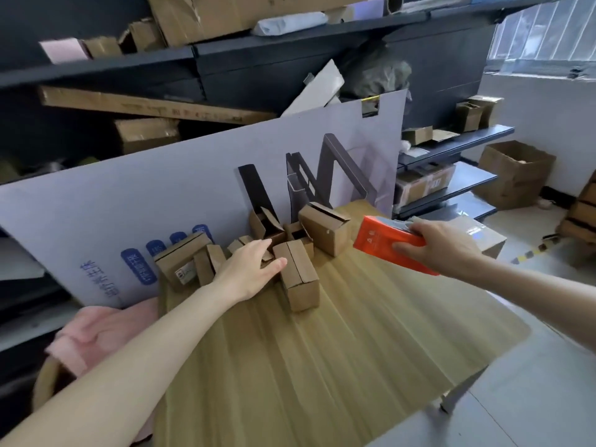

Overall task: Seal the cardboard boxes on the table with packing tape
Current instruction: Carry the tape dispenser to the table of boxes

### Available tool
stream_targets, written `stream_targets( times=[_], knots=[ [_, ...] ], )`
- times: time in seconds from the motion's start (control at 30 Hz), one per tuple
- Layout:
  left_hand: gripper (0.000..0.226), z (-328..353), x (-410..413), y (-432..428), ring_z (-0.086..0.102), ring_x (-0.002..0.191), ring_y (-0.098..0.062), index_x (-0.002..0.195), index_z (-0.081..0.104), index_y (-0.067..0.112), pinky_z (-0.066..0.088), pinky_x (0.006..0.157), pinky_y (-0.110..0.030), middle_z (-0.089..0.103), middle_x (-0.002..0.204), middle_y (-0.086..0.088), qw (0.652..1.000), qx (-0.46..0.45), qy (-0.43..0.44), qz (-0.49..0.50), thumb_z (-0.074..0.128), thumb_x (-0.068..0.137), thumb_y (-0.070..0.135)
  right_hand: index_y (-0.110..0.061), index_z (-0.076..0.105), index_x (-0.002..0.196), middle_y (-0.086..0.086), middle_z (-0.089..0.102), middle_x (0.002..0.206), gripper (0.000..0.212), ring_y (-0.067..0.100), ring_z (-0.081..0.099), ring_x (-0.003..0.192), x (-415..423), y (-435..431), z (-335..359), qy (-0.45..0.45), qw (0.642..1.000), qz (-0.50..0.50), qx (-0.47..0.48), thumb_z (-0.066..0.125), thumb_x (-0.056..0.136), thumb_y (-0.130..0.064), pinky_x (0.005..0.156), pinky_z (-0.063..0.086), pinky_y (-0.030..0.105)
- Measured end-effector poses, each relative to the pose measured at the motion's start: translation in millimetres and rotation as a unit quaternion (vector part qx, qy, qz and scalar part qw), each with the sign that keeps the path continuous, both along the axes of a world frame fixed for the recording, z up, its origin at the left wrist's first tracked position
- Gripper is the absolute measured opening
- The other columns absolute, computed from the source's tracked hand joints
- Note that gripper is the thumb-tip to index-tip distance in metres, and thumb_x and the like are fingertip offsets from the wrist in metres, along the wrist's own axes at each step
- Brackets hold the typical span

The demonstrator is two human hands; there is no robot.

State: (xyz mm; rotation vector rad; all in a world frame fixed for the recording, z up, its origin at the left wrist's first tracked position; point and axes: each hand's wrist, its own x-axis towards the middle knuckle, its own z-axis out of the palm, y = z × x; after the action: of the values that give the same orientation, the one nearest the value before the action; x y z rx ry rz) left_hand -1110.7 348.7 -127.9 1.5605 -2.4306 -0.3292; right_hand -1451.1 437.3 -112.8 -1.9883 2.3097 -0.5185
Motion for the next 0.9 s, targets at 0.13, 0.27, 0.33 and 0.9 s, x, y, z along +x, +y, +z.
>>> stream_targets(
  times=[0.13, 0.27, 0.33, 0.9],
  knots=[
    [0.065, -9.5, -6.9, 5.5, 0.032, 0.14, -0.017, 0.148, 0.032, 0.019, 0.03, 0.109, -0.035, 0.035, 0.153, 0.0, 0.999, 0.008, -0.004, 0.033, 0.043, 0.095, 0.054, -0.025, 0.06, 0.08, -0.007, 0.058, 0.076, 0.034, 0.015, 0.055, 0.071, -11.1, -28.6, -15.0, -0.04, 0.999, 0.02, -0.005, 0.057, 0.083, -0.058, 0.064, 0.051, 0.037],
    [0.064, -24.2, -7.3, -4.2, 0.032, 0.14, -0.017, 0.147, 0.032, 0.02, 0.032, 0.109, -0.036, 0.035, 0.153, 0.0, 0.997, 0.028, -0.014, 0.063, 0.041, 0.095, 0.055, -0.028, 0.051, 0.069, -0.01, 0.057, 0.071, 0.033, 0.011, 0.054, 0.069, -7.6, -60.9, -29.4, -0.041, 0.998, 0.049, 0.008, 0.055, 0.081, -0.059, 0.054, 0.042, 0.03],
    [0.064, -34.1, -8.0, -16.7, 0.032, 0.14, -0.017, 0.147, 0.032, 0.021, 0.034, 0.108, -0.037, 0.035, 0.153, 0.001, 0.997, 0.037, -0.01, 0.073, 0.041, 0.095, 0.056, -0.029, 0.049, 0.068, -0.011, 0.055, 0.07, 0.033, 0.008, 0.053, 0.064, -2.8, -81.0, -34.8, -0.048, 0.997, 0.056, 0.011, 0.056, 0.081, -0.058, 0.049, 0.035, 0.027],
    [0.07, -135.2, -40.4, -127.2, 0.029, 0.141, -0.016, 0.149, 0.027, 0.02, 0.03, 0.11, -0.036, 0.032, 0.155, 0.002, 0.978, 0.155, 0.071, 0.119, 0.039, 0.093, 0.06, -0.028, 0.05, 0.068, -0.011, 0.055, 0.066, 0.029, 0.004, 0.051, 0.062, 6.8, -186.4, -76.4, -0.084, 0.991, 0.061, 0.08, 0.061, 0.082, -0.051, 0.047, 0.033, 0.028]
  ],
)
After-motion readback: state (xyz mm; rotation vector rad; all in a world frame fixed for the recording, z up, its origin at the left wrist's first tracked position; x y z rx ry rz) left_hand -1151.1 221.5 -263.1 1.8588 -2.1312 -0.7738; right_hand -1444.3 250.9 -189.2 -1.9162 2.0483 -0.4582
